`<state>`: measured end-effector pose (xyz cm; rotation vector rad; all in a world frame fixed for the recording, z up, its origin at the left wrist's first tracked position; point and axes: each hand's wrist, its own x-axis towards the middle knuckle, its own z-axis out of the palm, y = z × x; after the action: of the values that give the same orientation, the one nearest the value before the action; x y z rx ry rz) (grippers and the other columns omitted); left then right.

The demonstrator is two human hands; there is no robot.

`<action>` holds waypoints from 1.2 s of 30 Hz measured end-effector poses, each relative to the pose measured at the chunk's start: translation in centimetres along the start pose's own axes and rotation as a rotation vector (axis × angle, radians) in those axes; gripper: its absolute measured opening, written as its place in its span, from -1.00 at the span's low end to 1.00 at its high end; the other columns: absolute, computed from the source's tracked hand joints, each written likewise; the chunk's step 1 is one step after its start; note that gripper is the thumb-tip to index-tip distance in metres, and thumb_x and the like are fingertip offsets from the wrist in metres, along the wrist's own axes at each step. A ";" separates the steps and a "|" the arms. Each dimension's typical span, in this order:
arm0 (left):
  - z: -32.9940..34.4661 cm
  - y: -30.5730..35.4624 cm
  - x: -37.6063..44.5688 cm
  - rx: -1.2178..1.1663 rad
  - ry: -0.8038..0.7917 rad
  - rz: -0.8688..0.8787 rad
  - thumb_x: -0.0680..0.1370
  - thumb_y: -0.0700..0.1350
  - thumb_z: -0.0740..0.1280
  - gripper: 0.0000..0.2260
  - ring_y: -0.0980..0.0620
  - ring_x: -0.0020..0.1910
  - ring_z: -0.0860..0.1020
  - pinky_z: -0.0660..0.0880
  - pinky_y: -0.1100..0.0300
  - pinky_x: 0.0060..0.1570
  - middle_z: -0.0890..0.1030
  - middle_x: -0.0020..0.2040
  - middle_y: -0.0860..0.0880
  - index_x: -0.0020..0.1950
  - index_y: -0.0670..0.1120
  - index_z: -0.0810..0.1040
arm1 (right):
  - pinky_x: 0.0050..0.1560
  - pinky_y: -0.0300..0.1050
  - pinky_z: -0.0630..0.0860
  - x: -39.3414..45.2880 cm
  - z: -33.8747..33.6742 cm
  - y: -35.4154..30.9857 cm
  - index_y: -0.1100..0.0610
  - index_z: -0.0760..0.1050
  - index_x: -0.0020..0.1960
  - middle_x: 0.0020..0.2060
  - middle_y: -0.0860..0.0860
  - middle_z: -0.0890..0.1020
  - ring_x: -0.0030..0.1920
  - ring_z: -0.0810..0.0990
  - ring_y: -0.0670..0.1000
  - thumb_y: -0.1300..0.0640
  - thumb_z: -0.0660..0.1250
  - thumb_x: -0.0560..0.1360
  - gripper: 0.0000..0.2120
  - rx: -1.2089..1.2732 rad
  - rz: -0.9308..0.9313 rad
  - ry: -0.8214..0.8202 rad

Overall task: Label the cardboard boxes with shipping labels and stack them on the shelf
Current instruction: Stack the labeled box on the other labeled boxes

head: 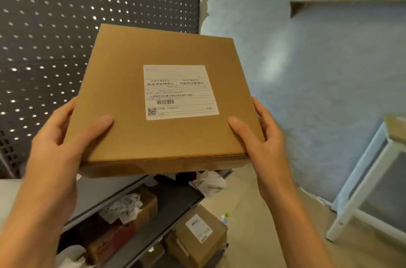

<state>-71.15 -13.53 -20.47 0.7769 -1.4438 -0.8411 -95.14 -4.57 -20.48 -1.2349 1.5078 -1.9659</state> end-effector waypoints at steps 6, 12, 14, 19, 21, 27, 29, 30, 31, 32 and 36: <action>5.5 -0.5 2.8 -0.005 -0.030 0.038 0.46 0.12 0.35 -0.58 0.06 0.24 0.50 0.41 -0.19 0.22 0.54 0.25 0.13 0.31 0.18 0.43 | 0.03 -0.38 0.53 4.7 -3.7 0.7 -0.15 0.32 0.40 0.15 -0.25 0.54 0.10 0.56 -0.23 -0.17 0.44 0.31 -0.30 0.023 -0.049 0.020; 10.4 -0.1 6.0 -0.018 0.014 0.050 0.40 0.15 0.36 -0.59 0.06 0.21 0.52 0.42 -0.18 0.22 0.56 0.21 0.12 0.25 0.20 0.48 | 0.06 -0.38 0.52 11.1 -5.4 1.8 -0.12 0.32 0.41 0.18 -0.20 0.54 0.13 0.56 -0.20 -0.16 0.36 0.27 -0.29 0.037 -0.072 -0.014; 12.0 0.3 7.0 -0.051 0.044 0.042 0.41 0.07 0.39 -0.59 0.09 0.16 0.55 0.43 -0.16 0.20 0.59 0.17 0.14 0.26 0.18 0.48 | 0.03 -0.39 0.53 13.4 -5.8 2.0 -0.11 0.33 0.41 0.19 -0.19 0.54 0.13 0.56 -0.19 -0.13 0.37 0.30 -0.32 0.057 -0.081 -0.031; 15.4 1.1 9.5 -0.085 0.123 0.001 0.47 -0.10 0.35 -0.67 0.13 0.01 0.60 0.47 -0.15 0.13 0.65 0.05 0.17 0.20 0.16 0.54 | -0.01 -0.35 0.56 18.7 -6.5 2.6 -0.11 0.33 0.41 0.18 -0.16 0.55 0.09 0.58 -0.18 -0.02 0.40 0.41 -0.41 0.100 -0.092 -0.081; 16.4 1.4 10.4 -0.081 0.138 0.008 0.48 -0.13 0.33 -0.71 0.16 -0.08 0.61 0.50 -0.08 0.02 0.66 0.00 0.17 0.15 0.15 0.56 | -0.02 -0.36 0.56 20.6 -6.8 2.7 -0.11 0.33 0.40 0.16 -0.16 0.56 0.07 0.59 -0.18 0.00 0.40 0.42 -0.42 0.116 -0.096 -0.103; 19.7 1.8 11.9 -0.040 0.195 0.043 0.45 -0.15 0.34 -0.57 0.18 -0.12 0.63 0.54 0.18 -0.22 0.66 0.04 0.13 0.31 0.07 0.47 | -0.02 -0.28 0.59 26.1 -8.1 3.6 -0.07 0.32 0.42 0.17 -0.10 0.57 0.06 0.62 -0.13 0.02 0.41 0.42 -0.40 0.198 -0.084 -0.216; 21.1 2.0 12.0 -0.031 0.247 0.058 0.47 -0.19 0.32 -0.62 0.19 -0.14 0.63 0.55 0.22 -0.24 0.67 -0.02 0.16 0.25 0.09 0.51 | -0.04 -0.28 0.59 27.9 -8.4 4.2 -0.07 0.33 0.42 0.17 -0.10 0.57 0.07 0.62 -0.12 -0.01 0.47 0.38 -0.35 0.230 -0.080 -0.273; 21.8 2.1 12.0 -0.026 0.274 0.057 0.47 -0.19 0.32 -0.63 0.19 -0.15 0.63 0.55 0.24 -0.26 0.67 -0.03 0.16 0.24 0.10 0.52 | -0.06 -0.26 0.58 28.8 -8.7 4.4 -0.08 0.33 0.41 0.17 -0.11 0.58 0.07 0.62 -0.12 -0.02 0.48 0.35 -0.33 0.245 -0.077 -0.309; 22.5 2.2 12.0 -0.020 0.301 0.056 0.46 -0.19 0.32 -0.63 0.19 -0.16 0.63 0.54 0.26 -0.29 0.67 -0.04 0.17 0.24 0.10 0.52 | -0.07 -0.25 0.57 29.7 -8.9 4.6 -0.08 0.33 0.42 0.17 -0.12 0.57 0.09 0.61 -0.11 -0.02 0.48 0.34 -0.32 0.261 -0.073 -0.347; 23.1 2.4 12.0 -0.014 0.324 0.055 0.46 -0.18 0.32 -0.63 0.19 -0.16 0.63 0.53 0.26 -0.29 0.67 -0.05 0.17 0.24 0.10 0.52 | -0.07 -0.24 0.56 30.5 -9.2 4.8 -0.08 0.32 0.42 0.18 -0.12 0.57 0.10 0.61 -0.10 -0.01 0.48 0.35 -0.31 0.277 -0.069 -0.383; 25.7 3.2 12.4 0.006 0.378 0.052 0.43 -0.15 0.33 -0.59 0.17 -0.16 0.61 0.49 0.29 -0.37 0.67 -0.04 0.15 0.26 0.10 0.51 | 0.01 -0.24 0.58 33.9 -10.0 5.5 -0.10 0.29 0.45 0.23 -0.15 0.53 0.15 0.58 -0.12 -0.06 0.43 0.29 -0.25 0.328 -0.064 -0.490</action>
<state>-97.30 -21.27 -11.48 0.8484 -1.1251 -0.6104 -122.92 -25.40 -11.91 -1.4846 0.8797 -1.6891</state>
